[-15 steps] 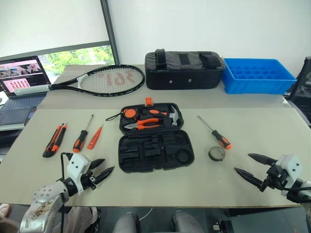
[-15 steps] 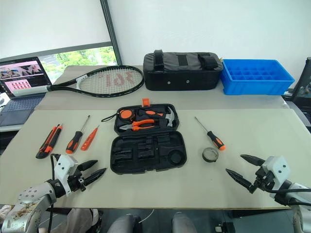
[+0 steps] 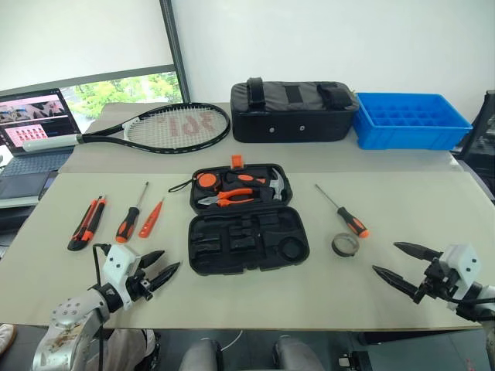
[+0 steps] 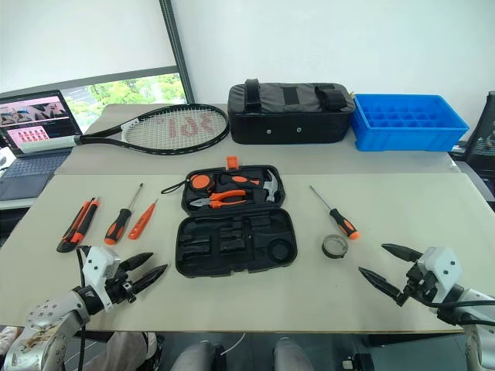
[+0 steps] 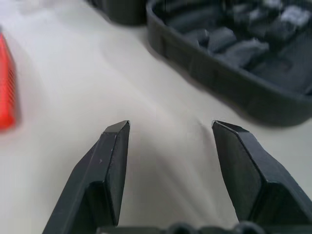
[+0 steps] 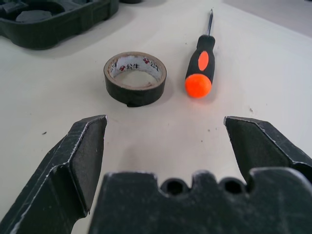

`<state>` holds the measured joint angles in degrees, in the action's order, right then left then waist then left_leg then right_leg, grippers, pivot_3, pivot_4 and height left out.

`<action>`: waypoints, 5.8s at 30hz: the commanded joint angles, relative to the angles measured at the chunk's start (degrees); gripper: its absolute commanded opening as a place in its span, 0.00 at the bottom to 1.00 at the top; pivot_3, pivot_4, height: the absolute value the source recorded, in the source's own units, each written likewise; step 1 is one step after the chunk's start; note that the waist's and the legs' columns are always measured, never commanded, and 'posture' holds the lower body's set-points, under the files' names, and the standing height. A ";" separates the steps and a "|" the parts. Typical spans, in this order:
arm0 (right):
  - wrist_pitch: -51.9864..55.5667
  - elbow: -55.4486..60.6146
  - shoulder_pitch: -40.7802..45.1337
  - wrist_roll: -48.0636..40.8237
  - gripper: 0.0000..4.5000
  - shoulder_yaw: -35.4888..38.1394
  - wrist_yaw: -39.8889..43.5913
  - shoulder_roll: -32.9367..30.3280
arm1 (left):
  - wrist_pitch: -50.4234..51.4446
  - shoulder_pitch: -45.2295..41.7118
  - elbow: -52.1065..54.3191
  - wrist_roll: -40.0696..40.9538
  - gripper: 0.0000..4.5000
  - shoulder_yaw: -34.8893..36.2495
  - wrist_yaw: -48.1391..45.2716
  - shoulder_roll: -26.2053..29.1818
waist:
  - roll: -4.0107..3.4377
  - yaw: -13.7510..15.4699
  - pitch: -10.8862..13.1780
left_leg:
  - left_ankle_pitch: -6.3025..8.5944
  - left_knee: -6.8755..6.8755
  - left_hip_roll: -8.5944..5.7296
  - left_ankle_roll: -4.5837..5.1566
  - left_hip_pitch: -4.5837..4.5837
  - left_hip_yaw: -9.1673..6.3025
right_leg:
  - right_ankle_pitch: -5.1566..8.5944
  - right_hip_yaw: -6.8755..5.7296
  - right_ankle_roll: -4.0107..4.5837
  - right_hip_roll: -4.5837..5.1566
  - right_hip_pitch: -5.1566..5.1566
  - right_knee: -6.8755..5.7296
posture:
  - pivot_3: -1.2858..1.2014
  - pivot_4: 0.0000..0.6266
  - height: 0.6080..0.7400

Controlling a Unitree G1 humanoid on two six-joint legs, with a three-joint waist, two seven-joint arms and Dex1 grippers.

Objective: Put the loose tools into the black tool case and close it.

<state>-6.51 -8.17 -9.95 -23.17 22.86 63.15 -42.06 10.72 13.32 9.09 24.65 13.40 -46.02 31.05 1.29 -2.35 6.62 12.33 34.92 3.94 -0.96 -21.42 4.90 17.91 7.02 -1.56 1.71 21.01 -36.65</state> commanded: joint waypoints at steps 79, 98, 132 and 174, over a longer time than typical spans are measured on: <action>19.71 32.69 0.68 -19.25 1.00 5.15 0.74 -1.75 | -17.39 -54.79 -35.69 -23.40 0.22 -28.66 -24.15 0.39 | -0.02 1.31 -0.01 | -0.01 0.22 0.01 0.04 -0.54 -0.23 | -0.08 -0.16 0.11 -0.29 0.14 -0.06 | 0.52 0.24 0.76; 20.31 32.85 2.45 -19.37 1.00 4.76 -0.11 -2.29 | -14.62 -53.36 -35.06 -25.76 0.50 -28.29 -23.08 1.79 | -0.10 1.49 -0.06 | -0.02 0.36 0.00 0.05 -0.53 -0.30 | -0.05 -0.17 0.06 -0.32 0.11 -0.15 | 0.52 0.24 0.76; 19.48 32.40 2.02 -18.41 1.00 4.72 -0.29 -1.62 | -22.94 -53.65 -45.09 -24.46 0.03 -27.73 -17.73 -9.26 | -0.25 1.75 -0.13 | -0.01 0.73 -0.14 0.06 -0.85 -0.76 | -0.06 -0.18 0.05 -0.40 0.03 -0.12 | 0.52 0.24 0.76; 44.10 -7.32 38.34 12.09 0.75 -25.04 -16.29 -4.89 | 26.59 -44.28 6.16 9.84 1.00 -7.82 -29.42 20.97 | -0.67 0.19 -0.13 | 0.01 0.84 -0.17 0.10 -0.83 -1.12 | 0.06 -0.21 0.02 -0.49 -0.19 -0.10 | 0.52 0.24 0.76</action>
<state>37.35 -15.19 26.56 -12.06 -1.82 46.15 -46.77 36.35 -31.02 12.66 32.22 3.07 -75.74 50.64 0.62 -2.15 6.49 12.34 35.76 3.77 -0.85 -22.25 3.78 17.97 6.81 -1.54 1.22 20.84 -36.76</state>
